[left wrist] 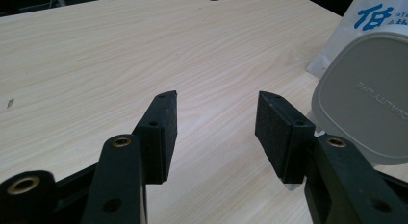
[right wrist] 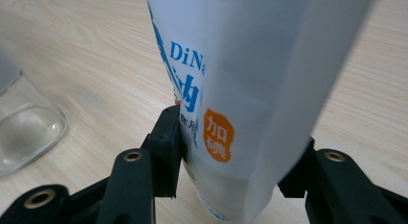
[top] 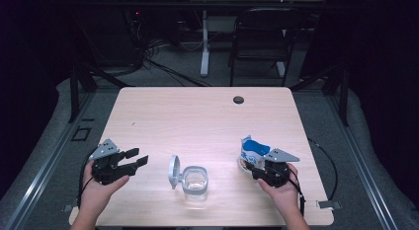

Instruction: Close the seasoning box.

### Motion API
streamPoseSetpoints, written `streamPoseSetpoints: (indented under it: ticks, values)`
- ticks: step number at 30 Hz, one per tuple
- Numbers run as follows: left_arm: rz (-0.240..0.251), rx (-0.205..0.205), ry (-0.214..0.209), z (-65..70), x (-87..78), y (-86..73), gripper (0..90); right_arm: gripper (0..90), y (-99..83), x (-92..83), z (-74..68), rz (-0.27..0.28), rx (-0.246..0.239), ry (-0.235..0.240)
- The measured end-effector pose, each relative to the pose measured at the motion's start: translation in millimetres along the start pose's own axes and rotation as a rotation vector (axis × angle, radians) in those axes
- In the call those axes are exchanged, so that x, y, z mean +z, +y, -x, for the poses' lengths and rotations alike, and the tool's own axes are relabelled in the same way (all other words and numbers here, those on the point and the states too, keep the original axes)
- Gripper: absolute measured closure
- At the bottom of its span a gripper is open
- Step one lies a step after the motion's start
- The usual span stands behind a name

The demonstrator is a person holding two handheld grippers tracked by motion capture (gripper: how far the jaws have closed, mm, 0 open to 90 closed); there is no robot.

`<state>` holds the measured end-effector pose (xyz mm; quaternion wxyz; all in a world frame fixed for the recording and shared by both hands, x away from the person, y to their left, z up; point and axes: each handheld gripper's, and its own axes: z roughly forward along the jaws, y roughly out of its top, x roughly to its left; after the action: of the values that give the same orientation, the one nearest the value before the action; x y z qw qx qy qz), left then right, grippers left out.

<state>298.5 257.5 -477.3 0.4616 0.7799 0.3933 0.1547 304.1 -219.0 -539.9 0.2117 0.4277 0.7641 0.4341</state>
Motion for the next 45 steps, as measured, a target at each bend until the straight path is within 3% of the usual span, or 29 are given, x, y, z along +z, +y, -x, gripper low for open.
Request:
streamPoseSetpoints:
  ticks: [8, 13, 17, 23, 37, 41, 45]
  values:
    - [-0.007, 0.003, 0.002, 0.6, 0.6, 0.3, 50.6, 52.2, -8.2, -10.7, -4.5, 0.0, -0.009, 0.031]
    - [-0.004, 0.002, 0.002, 1.1, 0.8, 0.1, 50.6, 48.8, -11.4, -11.2, -3.1, 0.025, 0.034, 0.043]
    - [-0.004, 0.002, 0.002, 0.8, 1.0, -0.2, 50.6, 39.8, -13.2, -11.2, -1.3, 0.022, 0.094, 0.074]
    - [-0.004, 0.0, 0.002, 0.9, 1.4, -0.3, 50.5, 36.6, -17.9, -10.3, 2.4, 0.029, 0.146, 0.089]
    - [-0.011, 0.002, 0.003, 1.0, 1.3, 0.0, 50.5, 34.8, -20.5, -8.2, 7.1, 0.017, 0.203, 0.12]
    - [-0.012, 0.002, 0.002, 1.0, 1.3, 0.0, 50.5, 34.2, -21.9, -5.2, 7.1, 0.024, 0.242, 0.134]
    - [-0.014, 0.002, 0.002, 0.9, 1.5, 0.0, 50.4, 34.3, -23.7, -1.1, 6.2, 0.004, 0.233, 0.133]
